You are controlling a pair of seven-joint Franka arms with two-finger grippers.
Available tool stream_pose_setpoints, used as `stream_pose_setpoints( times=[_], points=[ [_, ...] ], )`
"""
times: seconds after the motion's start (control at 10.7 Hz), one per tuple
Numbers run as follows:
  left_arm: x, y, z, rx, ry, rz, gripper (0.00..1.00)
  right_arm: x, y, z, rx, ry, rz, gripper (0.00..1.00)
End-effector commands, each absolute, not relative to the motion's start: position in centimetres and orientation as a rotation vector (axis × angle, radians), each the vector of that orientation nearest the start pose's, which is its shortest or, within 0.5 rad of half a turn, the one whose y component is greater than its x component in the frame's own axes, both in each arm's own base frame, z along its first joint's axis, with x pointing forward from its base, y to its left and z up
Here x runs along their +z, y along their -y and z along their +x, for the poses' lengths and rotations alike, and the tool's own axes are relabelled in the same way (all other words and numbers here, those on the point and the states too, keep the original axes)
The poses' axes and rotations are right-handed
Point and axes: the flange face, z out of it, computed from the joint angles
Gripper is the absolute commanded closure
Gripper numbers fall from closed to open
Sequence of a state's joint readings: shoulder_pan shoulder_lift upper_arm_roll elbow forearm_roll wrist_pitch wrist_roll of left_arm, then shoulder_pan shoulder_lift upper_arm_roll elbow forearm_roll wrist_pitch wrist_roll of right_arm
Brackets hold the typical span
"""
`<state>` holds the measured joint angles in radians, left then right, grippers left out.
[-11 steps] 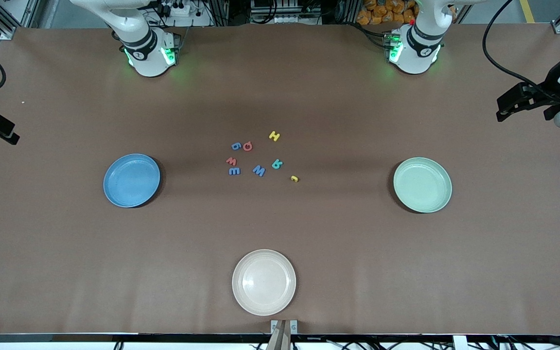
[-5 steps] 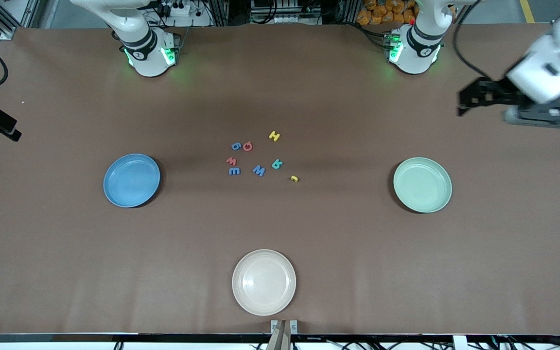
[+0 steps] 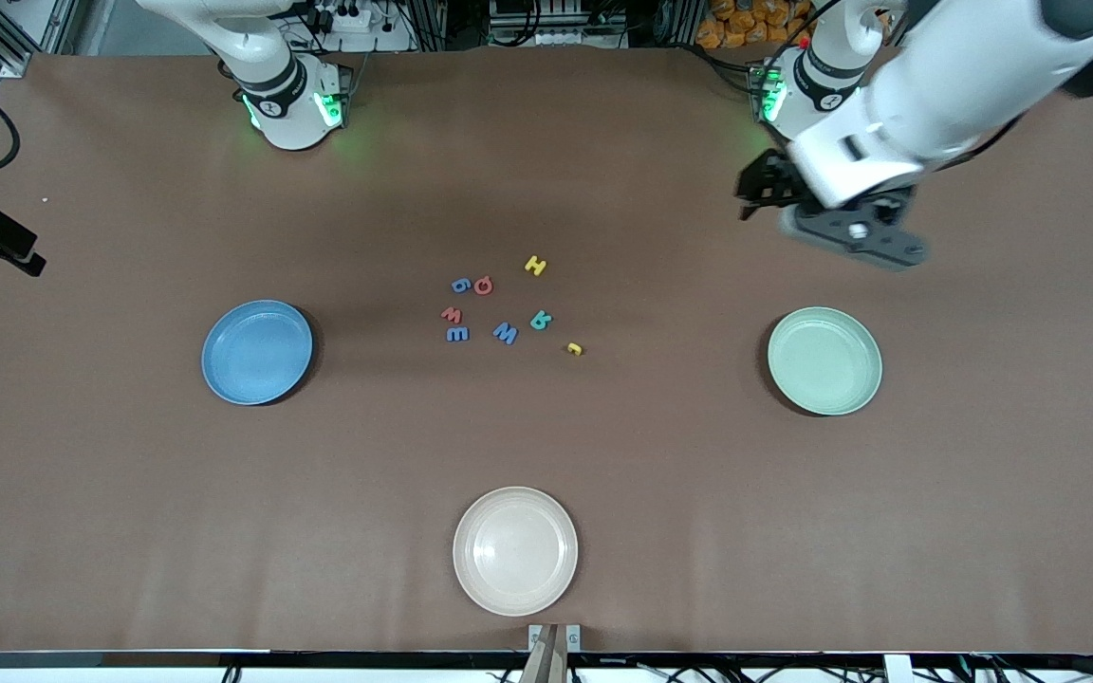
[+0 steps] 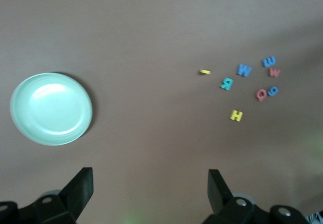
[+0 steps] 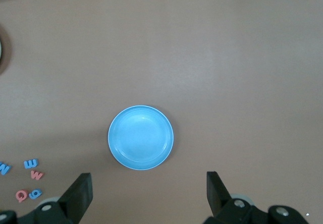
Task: Sort upper and lower case letters into plates
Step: 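Move the left gripper and the right gripper toward the foam letters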
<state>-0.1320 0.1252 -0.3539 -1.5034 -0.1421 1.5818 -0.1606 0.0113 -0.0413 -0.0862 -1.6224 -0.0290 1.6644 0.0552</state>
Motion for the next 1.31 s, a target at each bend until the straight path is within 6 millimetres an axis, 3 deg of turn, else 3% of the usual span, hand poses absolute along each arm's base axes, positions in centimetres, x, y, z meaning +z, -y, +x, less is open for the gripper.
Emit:
stream_pose_setpoints(
  times=[0.0, 0.28, 0.37, 0.56, 0.75, 1.03, 1.21],
  points=[
    [56.3, 34.4, 50.1, 0.176, -0.457, -3.229, 0.0, 61.5, 3.1, 55.5, -0.09, -0.194, -3.147, 0.0],
    [52.3, 41.4, 47.3, 0.265, -0.559, -3.23, 0.0, 59.9, 0.4, 56.2, -0.037, -0.122, -3.154, 0.0],
    [50.6, 42.6, 46.8, 0.299, -0.519, -3.214, 0.0, 57.9, -0.5, 57.1, 0.022, -0.097, -3.159, 0.0],
    [47.3, 45.8, 44.8, 0.335, -0.464, -3.153, 0.0, 57.1, -2.7, 57.2, 0.056, -0.036, -3.164, 0.0],
    [45.5, 47.4, 44.0, 0.317, -0.448, -3.167, 0.0, 55.4, -4.8, 57.6, 0.103, 0.019, -3.166, 0.0],
    [40.9, 49.6, 41.3, 0.246, -0.523, -3.21, 0.0, 52.7, -8.6, 58.2, 0.156, -0.076, -3.17, 0.0],
    [37.7, 51.2, 39.5, 0.223, -0.635, -3.162, 0.0, 50.8, -9.7, 59.0, 0.188, -0.117, -3.045, 0.0]
  ],
)
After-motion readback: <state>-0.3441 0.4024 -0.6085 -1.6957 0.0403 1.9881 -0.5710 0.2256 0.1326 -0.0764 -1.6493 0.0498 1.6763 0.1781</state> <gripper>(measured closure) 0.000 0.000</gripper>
